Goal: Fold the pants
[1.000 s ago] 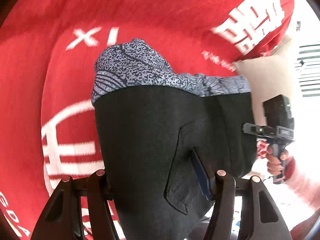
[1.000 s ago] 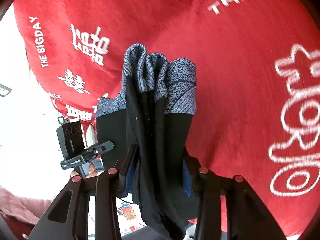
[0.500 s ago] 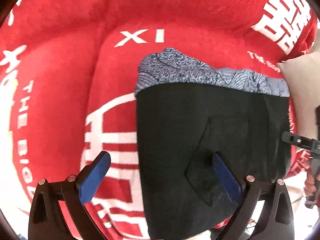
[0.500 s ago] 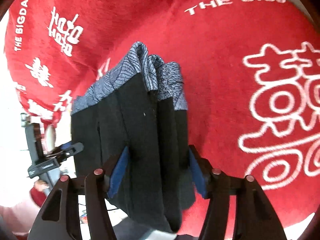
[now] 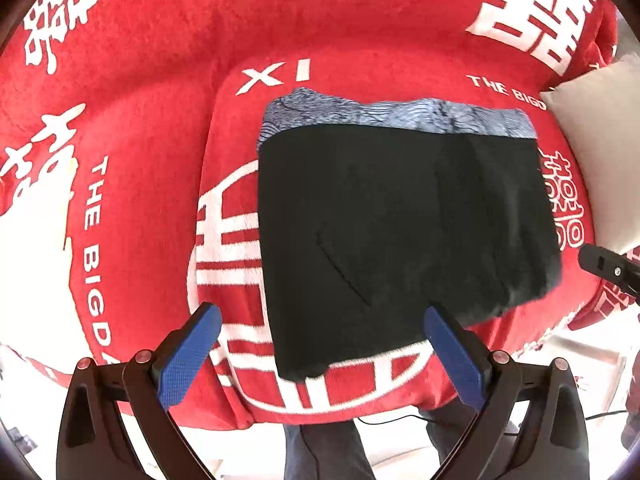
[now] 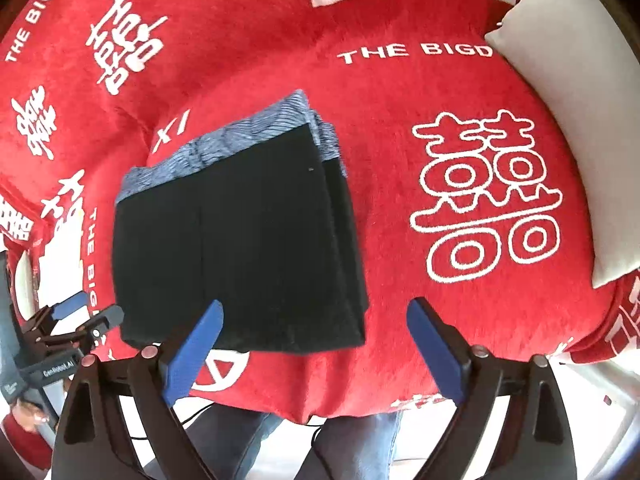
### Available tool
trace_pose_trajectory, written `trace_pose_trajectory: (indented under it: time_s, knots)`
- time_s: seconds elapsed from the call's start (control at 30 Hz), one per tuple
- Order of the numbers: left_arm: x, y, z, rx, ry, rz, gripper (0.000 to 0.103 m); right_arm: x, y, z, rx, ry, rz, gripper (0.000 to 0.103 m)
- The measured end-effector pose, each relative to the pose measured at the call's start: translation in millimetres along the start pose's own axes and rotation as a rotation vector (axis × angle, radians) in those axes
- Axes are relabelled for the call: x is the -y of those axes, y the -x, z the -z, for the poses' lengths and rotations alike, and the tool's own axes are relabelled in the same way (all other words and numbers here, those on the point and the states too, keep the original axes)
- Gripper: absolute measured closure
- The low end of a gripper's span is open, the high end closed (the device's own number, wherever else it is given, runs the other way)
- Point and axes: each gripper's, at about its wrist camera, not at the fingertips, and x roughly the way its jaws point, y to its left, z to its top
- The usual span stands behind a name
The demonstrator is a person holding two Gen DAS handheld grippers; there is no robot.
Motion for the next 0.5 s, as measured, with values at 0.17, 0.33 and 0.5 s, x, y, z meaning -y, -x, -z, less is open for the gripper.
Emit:
trace_pose_trajectory:
  time_s: [0.17,0.33,0.5]
  knots:
    - [12.2,26.9,8.4,0.049,-0.025,-0.042,0.001,-24.5,21.4,8.4,0.017,0.038,0.023,0.008]
    - [15.6,41.4,13.2,0.048,-0.025,-0.09,0.001,-44.5,35.7,15.6,0.023,0.071,0.065,0.008]
    - [17.3,51.5,18.9,0.047,-0.022,-0.164,0.001,-60.1,46.0,24.0,0.036,0.096,0.135,0.007]
